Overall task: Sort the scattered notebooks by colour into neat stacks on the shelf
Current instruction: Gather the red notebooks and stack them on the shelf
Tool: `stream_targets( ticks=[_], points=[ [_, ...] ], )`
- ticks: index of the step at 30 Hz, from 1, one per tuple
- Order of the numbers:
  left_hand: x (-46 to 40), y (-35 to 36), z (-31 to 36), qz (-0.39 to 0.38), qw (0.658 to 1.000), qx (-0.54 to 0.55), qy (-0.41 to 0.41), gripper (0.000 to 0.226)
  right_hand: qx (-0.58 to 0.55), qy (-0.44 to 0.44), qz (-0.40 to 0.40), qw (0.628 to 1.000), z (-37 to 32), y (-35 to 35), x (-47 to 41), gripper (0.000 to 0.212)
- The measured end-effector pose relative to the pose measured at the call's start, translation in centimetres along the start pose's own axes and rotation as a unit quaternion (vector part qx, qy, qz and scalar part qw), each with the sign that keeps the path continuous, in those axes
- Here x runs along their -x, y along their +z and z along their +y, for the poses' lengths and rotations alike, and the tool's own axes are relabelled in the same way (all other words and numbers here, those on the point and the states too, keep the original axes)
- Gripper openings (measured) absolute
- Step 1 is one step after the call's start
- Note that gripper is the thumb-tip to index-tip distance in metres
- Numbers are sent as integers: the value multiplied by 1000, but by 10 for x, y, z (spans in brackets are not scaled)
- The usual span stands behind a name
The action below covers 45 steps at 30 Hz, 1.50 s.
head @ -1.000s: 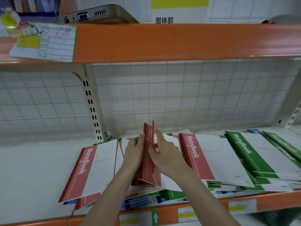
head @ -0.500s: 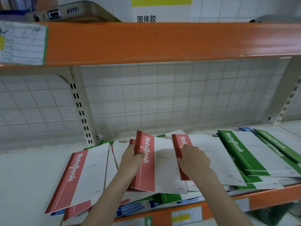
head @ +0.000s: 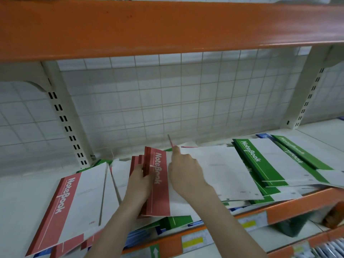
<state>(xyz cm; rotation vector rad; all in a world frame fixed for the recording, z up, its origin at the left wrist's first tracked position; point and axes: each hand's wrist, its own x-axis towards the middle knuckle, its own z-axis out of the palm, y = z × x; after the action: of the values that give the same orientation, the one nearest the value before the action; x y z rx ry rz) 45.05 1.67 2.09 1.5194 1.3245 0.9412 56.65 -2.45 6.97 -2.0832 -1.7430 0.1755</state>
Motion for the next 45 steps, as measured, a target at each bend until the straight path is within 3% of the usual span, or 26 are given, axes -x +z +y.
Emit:
stream_targets(
  ticks=[4,11,14,16,18,21,24,30,33,39,45],
  points=[
    [5,-5,-5,-7,998,66,-6,15,-120,-38,-57,990,-32,4,15,46],
    [4,-6,-6,26,988,146,-45,27,-101,-58,-57,992,-40,14,19,36],
    [2,-12,-6,0,984,166,-63,28,-99,-63,-65,991,-32,12,14,32],
    [4,-17,-5,-23,984,158,-74,16,-121,-57,-63,989,-23,10,10,30],
    [5,-23,-7,-17,983,151,-102,21,-125,-26,-39,991,-10,8,5,34],
    [5,-26,-8,-5,979,159,-124,27,-14,53,-13,998,15,11,-3,40],
    [6,-24,-7,1,979,164,-119,25,54,99,-27,993,31,17,-6,26],
    [3,-30,-9,26,976,181,-117,23,65,93,-13,994,43,19,-7,27],
    [6,-29,-14,41,979,168,-110,20,71,87,-13,994,43,21,-8,38],
    [7,-22,-16,53,987,115,-94,22,77,104,19,991,38,14,-12,34],
    [4,-18,-18,39,994,75,-71,34,-4,30,33,999,5,-1,0,35]
  ],
)
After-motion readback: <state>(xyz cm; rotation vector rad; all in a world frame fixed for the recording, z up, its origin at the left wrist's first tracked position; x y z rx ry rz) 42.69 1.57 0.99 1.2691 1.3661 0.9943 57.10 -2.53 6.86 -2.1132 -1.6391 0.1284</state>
